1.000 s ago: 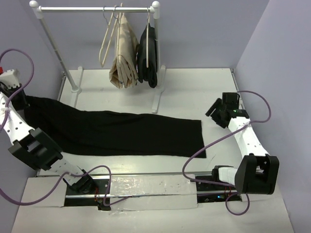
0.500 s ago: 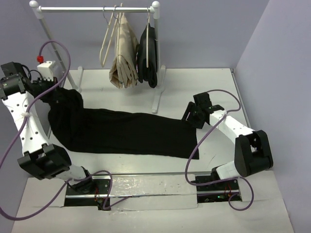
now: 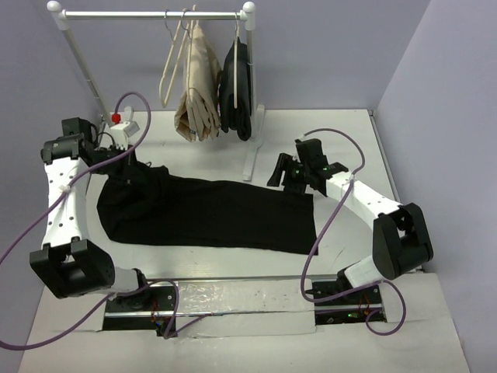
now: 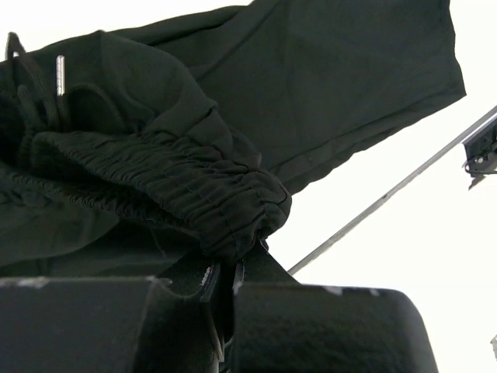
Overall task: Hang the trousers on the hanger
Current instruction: Fold the trousers at the center of the board.
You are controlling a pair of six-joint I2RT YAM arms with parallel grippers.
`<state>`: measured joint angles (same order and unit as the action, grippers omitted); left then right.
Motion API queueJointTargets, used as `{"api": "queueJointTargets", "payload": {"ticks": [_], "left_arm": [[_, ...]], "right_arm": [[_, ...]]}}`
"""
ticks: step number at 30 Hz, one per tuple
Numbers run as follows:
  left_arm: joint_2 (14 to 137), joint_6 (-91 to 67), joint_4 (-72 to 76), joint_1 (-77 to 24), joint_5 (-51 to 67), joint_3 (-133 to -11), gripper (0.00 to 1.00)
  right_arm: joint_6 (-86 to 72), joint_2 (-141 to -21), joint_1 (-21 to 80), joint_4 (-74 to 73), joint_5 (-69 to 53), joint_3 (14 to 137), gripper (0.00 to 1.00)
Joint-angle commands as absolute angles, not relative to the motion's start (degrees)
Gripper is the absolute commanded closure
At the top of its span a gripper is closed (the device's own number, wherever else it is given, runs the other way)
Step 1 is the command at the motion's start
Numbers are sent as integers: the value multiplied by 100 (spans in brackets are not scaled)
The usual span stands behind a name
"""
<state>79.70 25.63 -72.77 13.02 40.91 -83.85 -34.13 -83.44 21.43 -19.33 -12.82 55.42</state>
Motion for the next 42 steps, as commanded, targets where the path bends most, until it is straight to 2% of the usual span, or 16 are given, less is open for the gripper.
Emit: {"api": "queueJointTargets", "payload": {"ticks": [1, 14, 17, 18, 21, 23, 24, 26, 30, 32, 35, 36, 38, 39, 40, 42], "left_arm": [[7594, 2014, -6497, 838, 4132, -8149, 100], [7593, 616, -4370, -1712, 2663, -6769, 97], [7892, 606, -3754, -2310, 2698, -6408, 80], [8006, 624, -3649, -2442, 2733, -6303, 66], [8367, 668, -3498, -2961, 2803, -6249, 48], [8367, 790, -3455, -3269, 2778, -6188, 40], [8306, 861, -3445, -3383, 2795, -6144, 17], [8043, 1063, -3489, -3401, 2813, -6144, 1], [7533, 1634, -3840, -3288, 2524, -6363, 1], [7339, 1617, -3981, -2955, 2417, -6398, 3], [7102, 1670, -4367, -2015, 2294, -6328, 15], [7006, 1687, -4490, -1578, 2259, -6172, 24], [6707, 1679, -4552, -1206, 2110, -5873, 36], [6619, 1679, -4570, -900, 2048, -5802, 38], [6496, 1679, -4588, -775, 1978, -5722, 37], [6443, 1810, -4536, -494, 1811, -5625, 27]], "right_arm": [[-3103, -8402, 2390, -1477, -1793, 5827, 28], [-3076, -8060, 2566, -1222, -1829, 5608, 28], [-3006, -7945, 2523, -1291, -1513, 5572, 27], [-2988, -7928, 2514, -1510, -1381, 5616, 27], [-3015, -7761, 2522, -1792, -1195, 5687, 25], [-3006, -7612, 2522, -1863, -1213, 5686, 24], [-2988, -7568, 2522, -1994, -1187, 5704, 23], [-3076, -7463, 2522, -2144, -1038, 5766, 23], [-3646, -7321, 2575, -2390, -774, 5774, 23], [-4156, -7321, 2819, -2426, -573, 5871, 28], [-4824, -7461, 3329, -2373, -300, 6125, 33], [-4964, -7714, 3705, -2425, -142, 6248, 33], [-5316, -8023, 4033, -2557, -27, 6652, 32], [-5422, -8190, 4304, -2706, -9, 6810, 30], [-5623, -8496, 4428, -2742, 113, 7029, 29], [-5791, -8779, 4744, -2769, 105, 7215, 25]]}}
